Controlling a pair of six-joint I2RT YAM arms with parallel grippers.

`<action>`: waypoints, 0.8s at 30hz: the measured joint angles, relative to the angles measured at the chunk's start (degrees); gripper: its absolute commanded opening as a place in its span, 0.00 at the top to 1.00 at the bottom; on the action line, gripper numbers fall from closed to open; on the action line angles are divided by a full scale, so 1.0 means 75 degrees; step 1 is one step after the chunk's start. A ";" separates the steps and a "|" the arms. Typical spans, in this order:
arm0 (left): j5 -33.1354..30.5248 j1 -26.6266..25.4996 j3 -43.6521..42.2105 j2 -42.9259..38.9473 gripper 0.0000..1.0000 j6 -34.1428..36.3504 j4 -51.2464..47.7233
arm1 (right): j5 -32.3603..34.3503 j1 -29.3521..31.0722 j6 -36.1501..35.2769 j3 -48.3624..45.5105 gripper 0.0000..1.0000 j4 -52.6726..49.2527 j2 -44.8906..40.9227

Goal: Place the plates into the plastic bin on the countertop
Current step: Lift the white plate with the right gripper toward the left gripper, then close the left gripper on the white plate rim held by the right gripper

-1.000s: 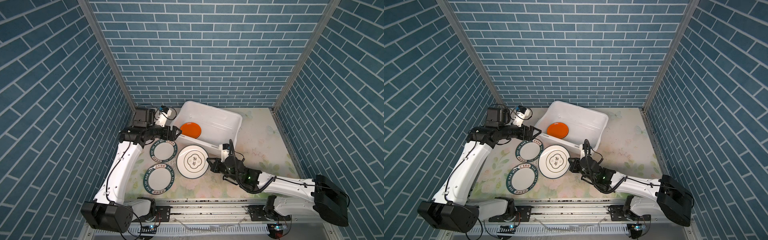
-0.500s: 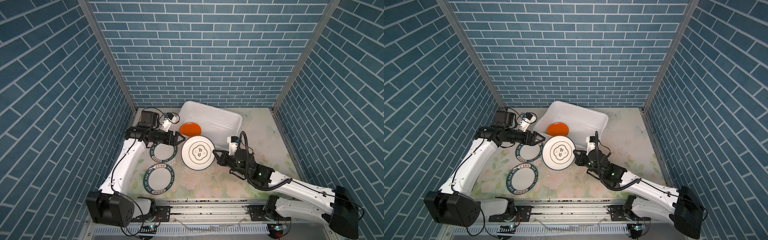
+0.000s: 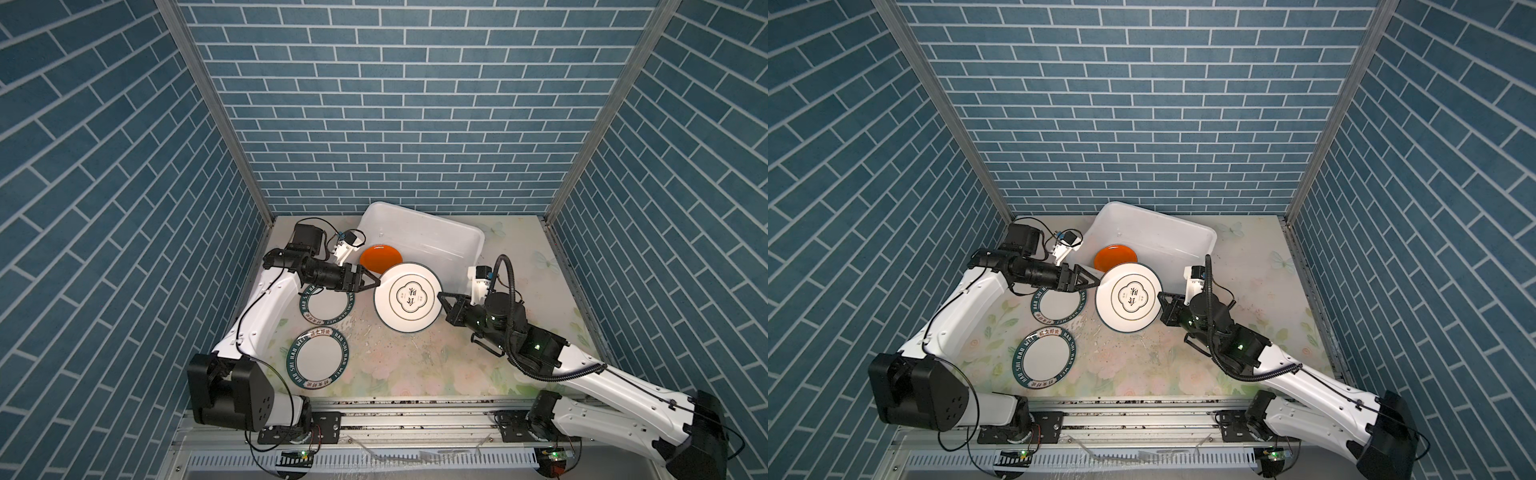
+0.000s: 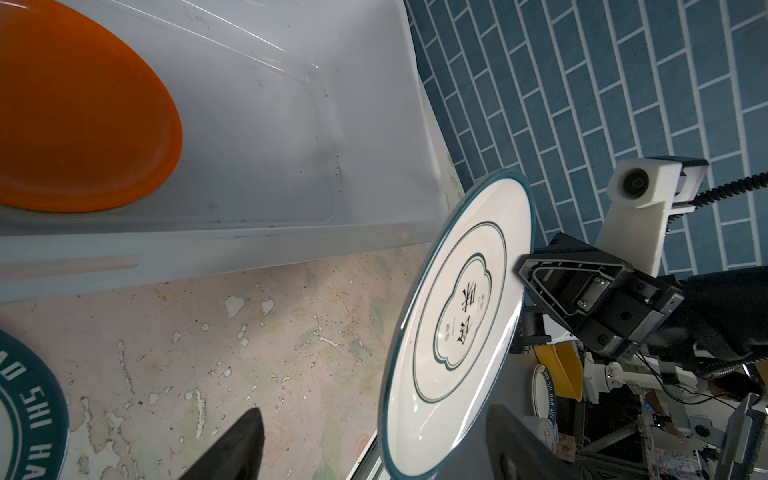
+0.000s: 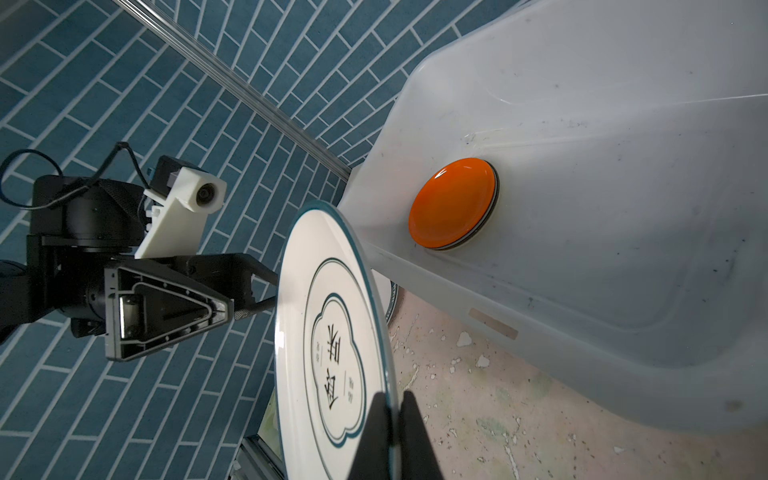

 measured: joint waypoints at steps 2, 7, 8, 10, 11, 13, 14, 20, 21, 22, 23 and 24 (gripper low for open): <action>0.0239 -0.0012 -0.0067 0.0003 0.17 -0.0096 0.0061 | 0.0023 -0.0044 -0.0102 0.0117 1.00 -0.0154 -0.0102; 0.0729 -0.0233 -0.0076 0.0172 0.22 -0.0245 0.0187 | 0.0055 -0.0108 -0.0224 0.0195 1.00 -0.0326 -0.0425; 0.0784 -0.0303 -0.0076 0.0221 0.23 -0.0259 0.0189 | 0.0055 -0.0114 -0.0230 0.0195 1.00 -0.0350 -0.0449; 0.0851 -0.0385 -0.0076 0.0289 0.28 -0.0289 0.0195 | 0.0052 -0.0122 -0.0280 0.0195 1.00 -0.0423 -0.0449; 0.0892 -0.0411 -0.0076 0.0309 0.31 -0.0309 0.0204 | 0.0052 -0.0128 -0.0323 0.0195 1.00 -0.0475 -0.0449; 0.0950 -0.0428 -0.0076 0.0323 0.36 -0.0338 0.0219 | 0.0052 -0.0140 -0.0379 0.0195 1.00 -0.0539 -0.0446; 0.0985 -0.0428 -0.0076 0.0326 0.36 -0.0353 0.0224 | 0.0052 -0.0146 -0.0408 0.0195 1.00 -0.0545 -0.0443; 0.1113 -0.0452 -0.0076 0.0347 0.40 -0.0405 0.0306 | 0.0012 -0.0230 -0.0423 0.0224 1.00 -0.0557 -0.0338; 0.1116 -0.0452 -0.0076 0.0358 0.41 -0.0423 0.0323 | 0.0003 -0.0236 -0.0423 0.0245 1.00 -0.0554 -0.0306; 0.1122 -0.0455 -0.0076 0.0376 0.42 -0.0428 0.0338 | -0.0015 -0.0251 -0.0425 0.0271 1.00 -0.0554 -0.0265; 0.1119 -0.0458 -0.0076 0.0396 0.42 -0.0446 0.0353 | -0.0038 -0.0251 -0.0425 0.0303 1.00 -0.0554 -0.0236; 0.1119 -0.0458 -0.0076 0.0411 0.43 -0.0455 0.0356 | -0.0047 -0.0262 -0.0425 0.0323 1.00 -0.0551 -0.0213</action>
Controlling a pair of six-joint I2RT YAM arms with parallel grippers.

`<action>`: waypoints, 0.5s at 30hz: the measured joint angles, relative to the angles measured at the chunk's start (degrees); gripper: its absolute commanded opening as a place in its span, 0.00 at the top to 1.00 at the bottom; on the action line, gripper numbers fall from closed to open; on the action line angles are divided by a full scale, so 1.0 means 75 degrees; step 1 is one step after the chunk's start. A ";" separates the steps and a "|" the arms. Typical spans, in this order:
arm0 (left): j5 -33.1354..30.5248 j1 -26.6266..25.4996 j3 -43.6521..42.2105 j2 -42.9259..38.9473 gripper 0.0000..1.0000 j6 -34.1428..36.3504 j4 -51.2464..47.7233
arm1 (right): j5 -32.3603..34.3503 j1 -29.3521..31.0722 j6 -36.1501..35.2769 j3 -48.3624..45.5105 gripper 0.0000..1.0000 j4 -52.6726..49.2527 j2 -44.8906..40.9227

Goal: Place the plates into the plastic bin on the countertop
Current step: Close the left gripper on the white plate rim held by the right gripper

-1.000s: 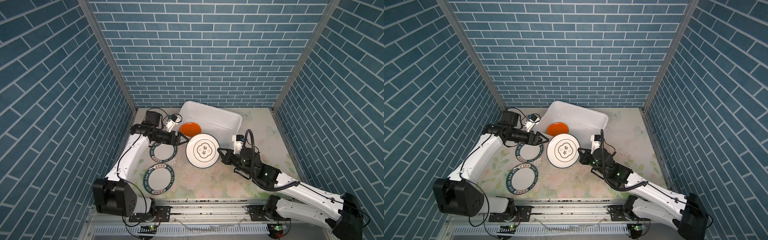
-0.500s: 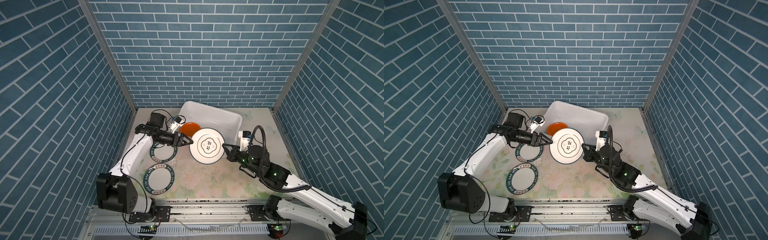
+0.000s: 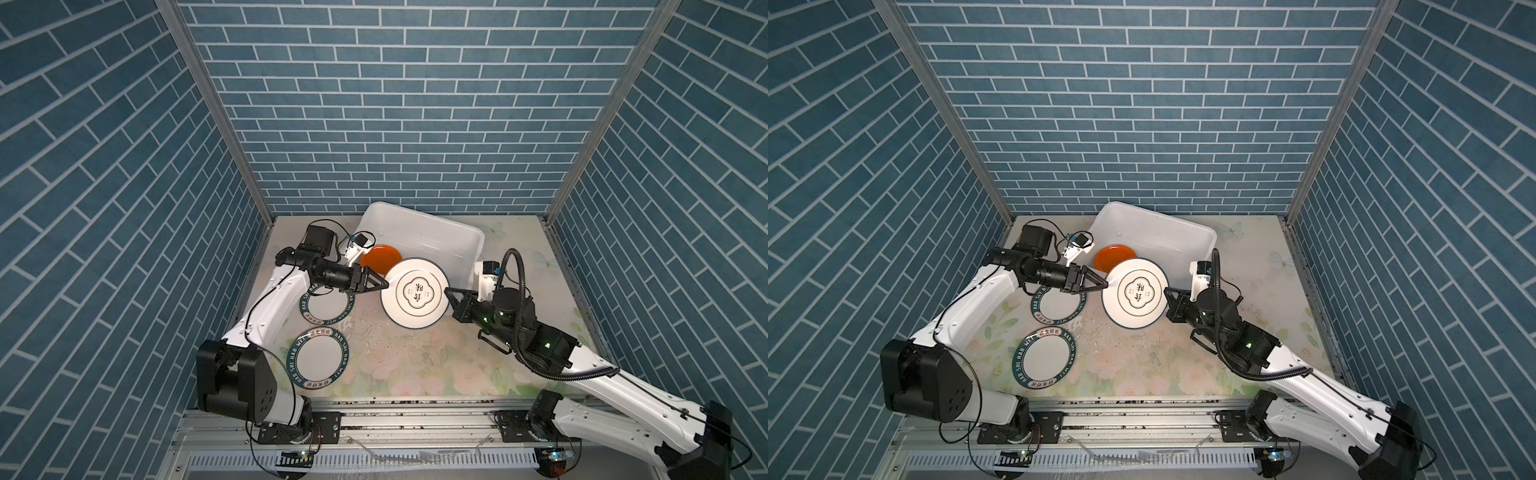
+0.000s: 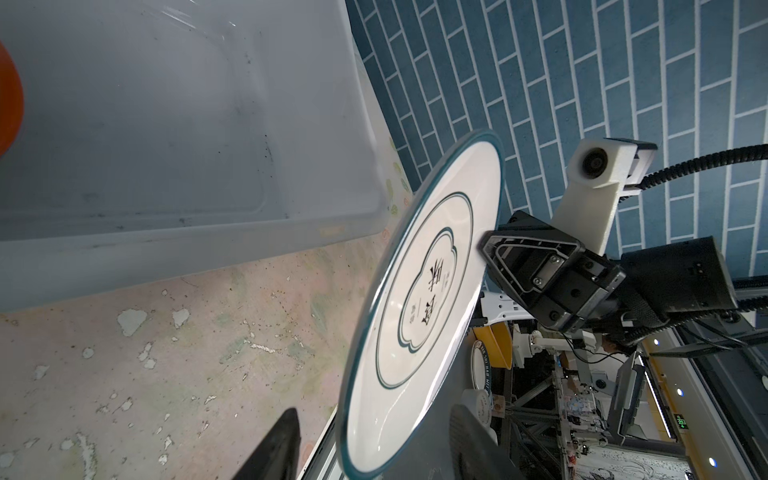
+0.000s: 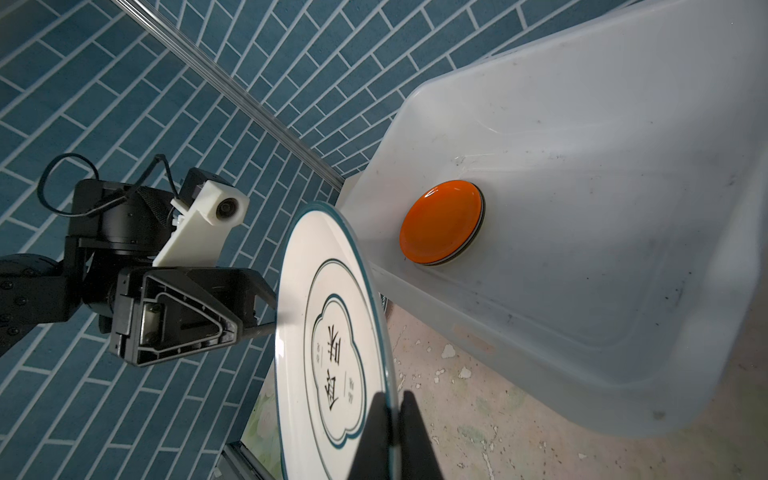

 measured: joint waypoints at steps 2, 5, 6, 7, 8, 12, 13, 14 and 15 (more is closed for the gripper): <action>-0.0032 0.0000 0.0000 0.0035 0.43 -0.0003 -0.0003 | -0.0026 -0.0006 0.0000 0.0009 1.00 0.0023 0.0006; -0.0050 0.0000 0.0000 0.0079 0.45 -0.0003 0.0000 | -0.0064 -0.0017 0.0000 0.0009 1.00 0.0038 0.0006; -0.0047 0.0000 0.0000 0.0087 0.47 -0.0003 0.0000 | -0.0073 -0.0020 0.0000 0.0009 1.00 0.0044 0.0006; -0.0041 0.0000 0.0000 0.0090 0.48 -0.0009 0.0006 | -0.0079 -0.0023 0.0000 0.0009 1.00 0.0050 0.0006; -0.0017 0.0000 0.0000 0.0090 0.51 -0.0023 0.0009 | -0.0087 -0.0026 0.0000 0.0009 1.00 0.0052 0.0006; 0.0195 0.0000 -0.0003 0.0096 0.58 -0.0044 0.0070 | -0.0140 -0.0041 0.0003 0.0009 1.00 0.0099 0.0035; 0.0251 0.0000 -0.0012 0.0096 0.61 -0.0061 0.0093 | -0.0149 -0.0050 0.0000 0.0009 1.00 0.0119 0.0061; 0.0286 0.0000 -0.0017 0.0096 0.63 -0.0079 0.0111 | -0.0169 -0.0052 0.0000 0.0009 1.00 0.0137 0.0087; 0.0309 0.0000 -0.0020 0.0096 0.64 -0.0073 0.0117 | -0.0189 -0.0061 0.0000 0.0009 1.00 0.0137 0.0111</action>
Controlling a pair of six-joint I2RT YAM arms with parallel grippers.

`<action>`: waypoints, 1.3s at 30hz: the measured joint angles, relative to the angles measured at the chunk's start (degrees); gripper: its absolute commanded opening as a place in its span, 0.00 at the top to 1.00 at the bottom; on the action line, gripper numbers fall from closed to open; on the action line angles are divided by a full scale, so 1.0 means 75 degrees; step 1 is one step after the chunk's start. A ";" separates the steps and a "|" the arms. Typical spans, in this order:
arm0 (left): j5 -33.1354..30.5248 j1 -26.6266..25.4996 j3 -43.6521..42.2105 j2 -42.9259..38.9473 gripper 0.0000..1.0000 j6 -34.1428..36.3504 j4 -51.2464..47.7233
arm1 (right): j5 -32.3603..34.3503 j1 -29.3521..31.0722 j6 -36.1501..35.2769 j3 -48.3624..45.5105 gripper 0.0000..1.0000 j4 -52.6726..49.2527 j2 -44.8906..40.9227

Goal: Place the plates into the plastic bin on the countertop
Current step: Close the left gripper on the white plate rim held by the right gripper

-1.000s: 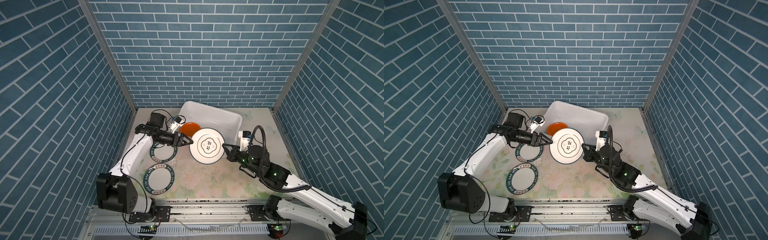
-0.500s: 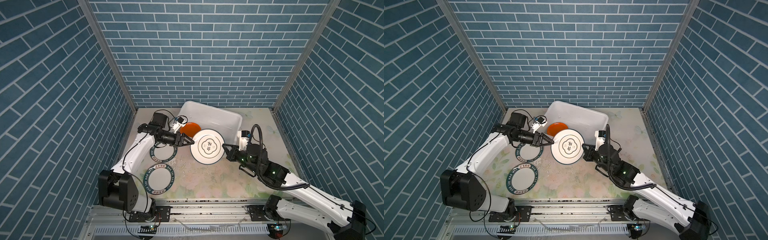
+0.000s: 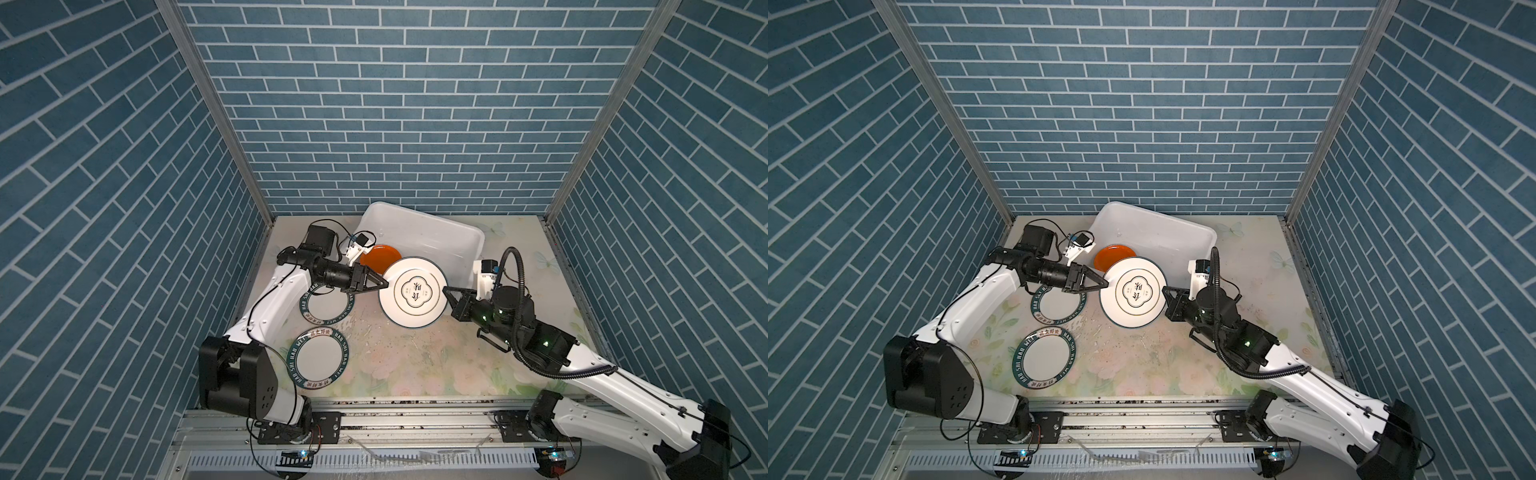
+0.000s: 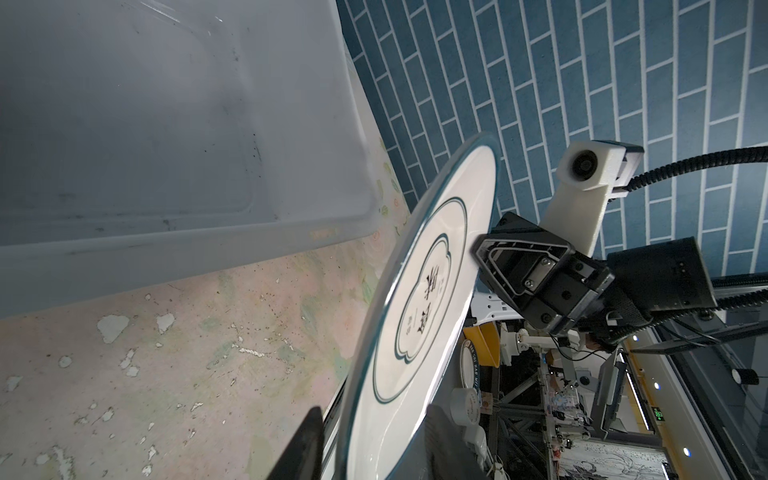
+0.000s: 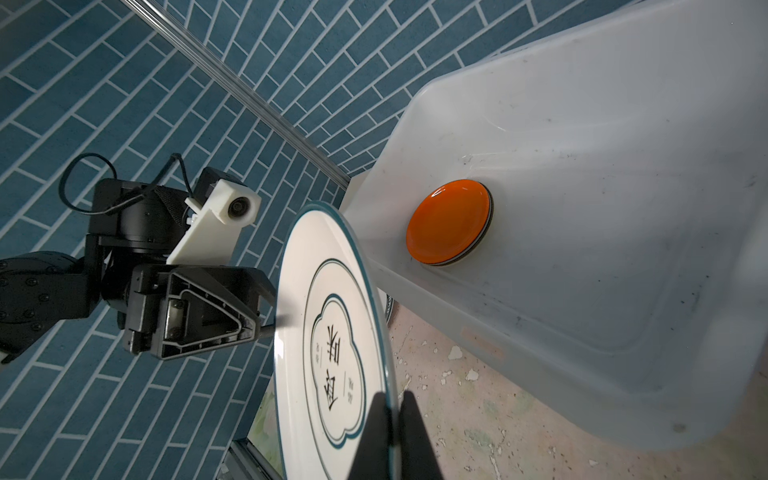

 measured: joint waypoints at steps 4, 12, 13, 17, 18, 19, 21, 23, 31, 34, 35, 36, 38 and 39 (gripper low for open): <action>0.0012 0.0000 -0.0061 0.0003 0.69 -0.0012 0.0047 | -0.0058 -0.0041 0.0003 0.0000 1.00 0.0032 0.0055; -0.0012 0.0000 -0.0117 0.0009 0.77 -0.0023 0.0061 | -0.0140 -0.0070 0.0003 0.0000 1.00 0.0093 0.0061; -0.0017 0.0000 -0.0122 0.0009 0.79 -0.0032 0.0061 | -0.0146 -0.0070 0.0003 0.0000 1.00 0.0096 0.0064; -0.0052 0.0000 -0.0122 0.0009 0.88 -0.0061 0.0099 | -0.0160 -0.0096 0.0003 0.0000 1.00 0.0189 0.0096; -0.0064 0.0000 -0.0122 0.0009 0.89 -0.0064 0.0108 | -0.0160 -0.0096 0.0003 0.0000 1.00 0.0210 0.0102; -0.0073 0.0000 -0.0122 0.0009 0.90 -0.0058 0.0119 | -0.0157 -0.0099 0.0003 0.0000 1.00 0.0233 0.0102; -0.0096 0.0000 -0.0122 0.0009 0.93 -0.0023 0.0146 | -0.0154 -0.0114 0.0012 0.0000 1.00 0.0268 0.0108; -0.0143 -0.0012 -0.0122 -0.0006 0.94 -0.0009 0.0195 | -0.0166 -0.0134 0.0020 0.0000 1.00 0.0303 0.0134; -0.0344 -0.0020 -0.0122 -0.0259 1.00 -0.0111 0.0227 | -0.0195 -0.0169 0.0012 0.0000 0.88 0.0393 0.0146; -0.0484 -0.0020 -0.0122 -0.0309 1.00 -0.0131 0.0224 | -0.0181 -0.0198 0.0006 0.0000 0.84 0.0443 0.0146; -0.0548 -0.0020 -0.0122 -0.0312 1.00 -0.0134 0.0219 | -0.0178 -0.0213 0.0006 0.0000 0.83 0.0440 0.0146; -0.0612 -0.0020 -0.0122 -0.0323 1.00 -0.0134 0.0219 | -0.0169 -0.0227 0.0009 0.0000 0.82 0.0437 0.0146; -0.0749 -0.0020 -0.0119 -0.0341 1.00 -0.0131 0.0210 | -0.0149 -0.0256 0.0015 0.0000 0.80 0.0437 0.0146; -0.0793 -0.0020 -0.0119 -0.0347 1.00 -0.0128 0.0195 | -0.0143 -0.0265 0.0017 0.0000 0.80 0.0437 0.0143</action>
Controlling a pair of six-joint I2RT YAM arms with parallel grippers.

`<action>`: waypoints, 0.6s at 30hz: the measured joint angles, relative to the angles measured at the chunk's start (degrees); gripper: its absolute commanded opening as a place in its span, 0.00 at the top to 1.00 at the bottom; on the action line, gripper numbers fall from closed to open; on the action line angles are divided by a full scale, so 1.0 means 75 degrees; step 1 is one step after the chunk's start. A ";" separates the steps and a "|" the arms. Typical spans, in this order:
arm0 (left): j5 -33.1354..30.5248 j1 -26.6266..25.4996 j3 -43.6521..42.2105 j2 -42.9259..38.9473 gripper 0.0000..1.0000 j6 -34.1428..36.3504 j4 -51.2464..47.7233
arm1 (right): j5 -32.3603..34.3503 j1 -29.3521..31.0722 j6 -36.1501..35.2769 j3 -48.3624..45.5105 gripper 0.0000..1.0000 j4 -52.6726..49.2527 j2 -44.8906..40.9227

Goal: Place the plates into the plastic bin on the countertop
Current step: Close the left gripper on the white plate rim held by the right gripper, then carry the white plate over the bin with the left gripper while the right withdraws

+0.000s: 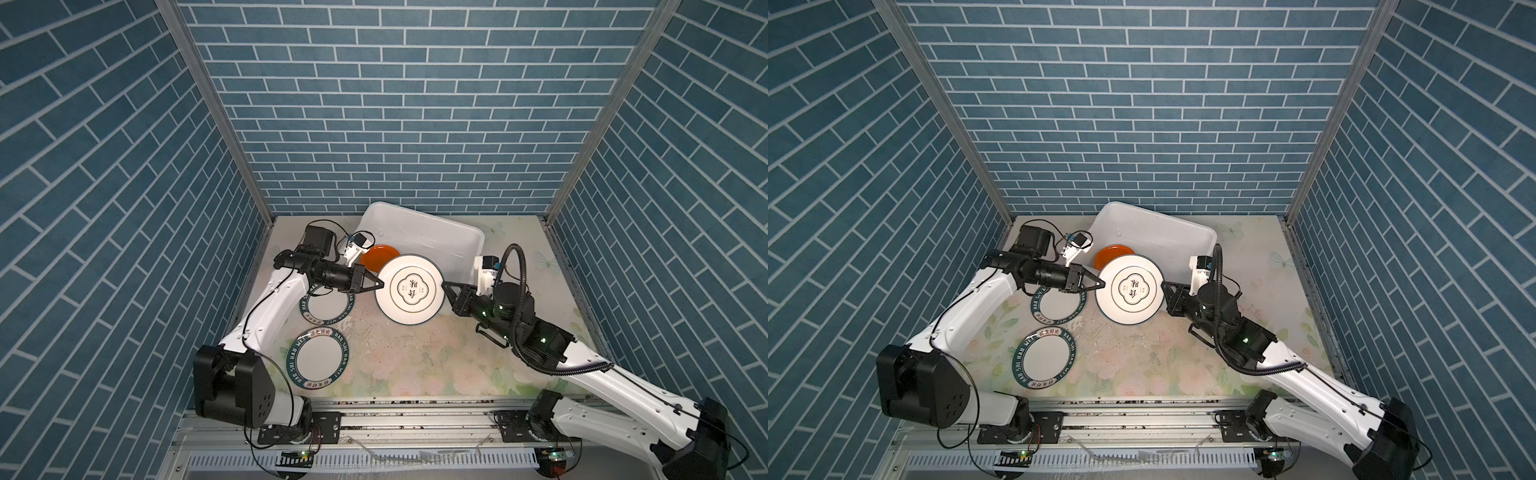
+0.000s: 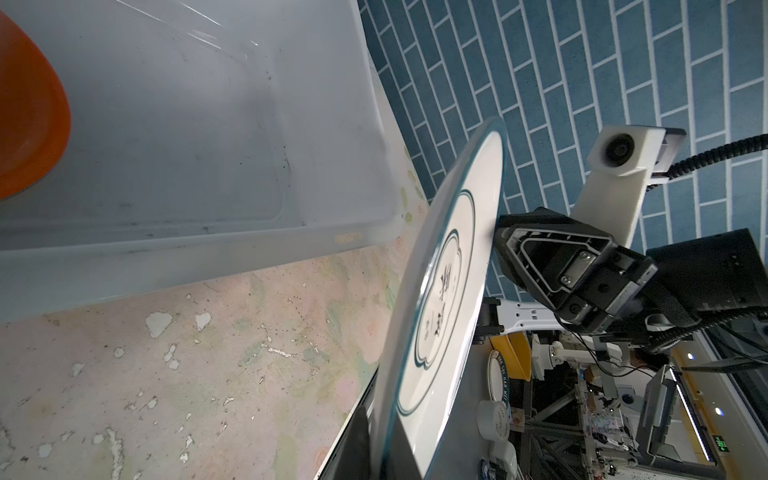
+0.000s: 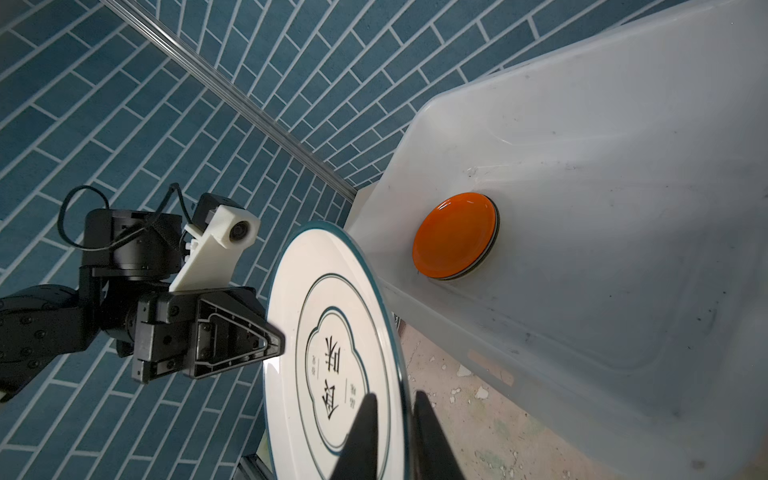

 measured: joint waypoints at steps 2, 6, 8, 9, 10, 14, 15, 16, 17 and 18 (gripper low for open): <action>-0.0105 0.0000 0.0017 0.0000 1.00 0.0017 -0.0055 | 0.0023 -0.0038 0.0009 0.0000 0.79 -0.0003 -0.0006; -0.0367 0.0000 0.0283 0.0003 1.00 0.0154 -0.0318 | 0.0055 -0.0184 0.0006 0.0000 0.79 -0.0047 -0.0067; -0.0455 0.0000 0.0539 0.0015 1.00 0.0277 -0.0490 | 0.0082 -0.0289 0.0003 0.0000 0.79 -0.0137 -0.0187; -0.0475 0.0000 0.0659 0.0023 1.00 0.0329 -0.0560 | 0.0102 -0.0329 0.0003 0.0000 0.79 -0.0175 -0.0245; -0.0498 0.0000 0.0807 0.0052 1.00 0.0399 -0.0629 | 0.0140 -0.0379 0.0003 0.0000 0.79 -0.0233 -0.0338; -0.0694 0.0000 0.1384 0.0286 1.00 0.0711 -0.0976 | 0.0271 -0.0589 -0.0015 0.0000 0.79 -0.0542 -0.0781; -0.0764 0.0000 0.1507 0.0350 1.00 0.0784 -0.1067 | 0.0306 -0.0635 -0.0015 0.0000 0.79 -0.0597 -0.0868; -0.0831 0.0000 0.1629 0.0423 1.00 0.0845 -0.1142 | 0.0353 -0.0679 -0.0017 0.0000 0.79 -0.0664 -0.0965; -0.0895 0.0000 0.1772 0.0507 1.00 0.0909 -0.1230 | 0.0391 -0.0723 -0.0020 0.0003 0.79 -0.0743 -0.1049; -0.0970 0.0000 0.1897 0.0583 1.00 0.0968 -0.1291 | 0.0428 -0.0749 -0.0029 0.0003 0.79 -0.0816 -0.1113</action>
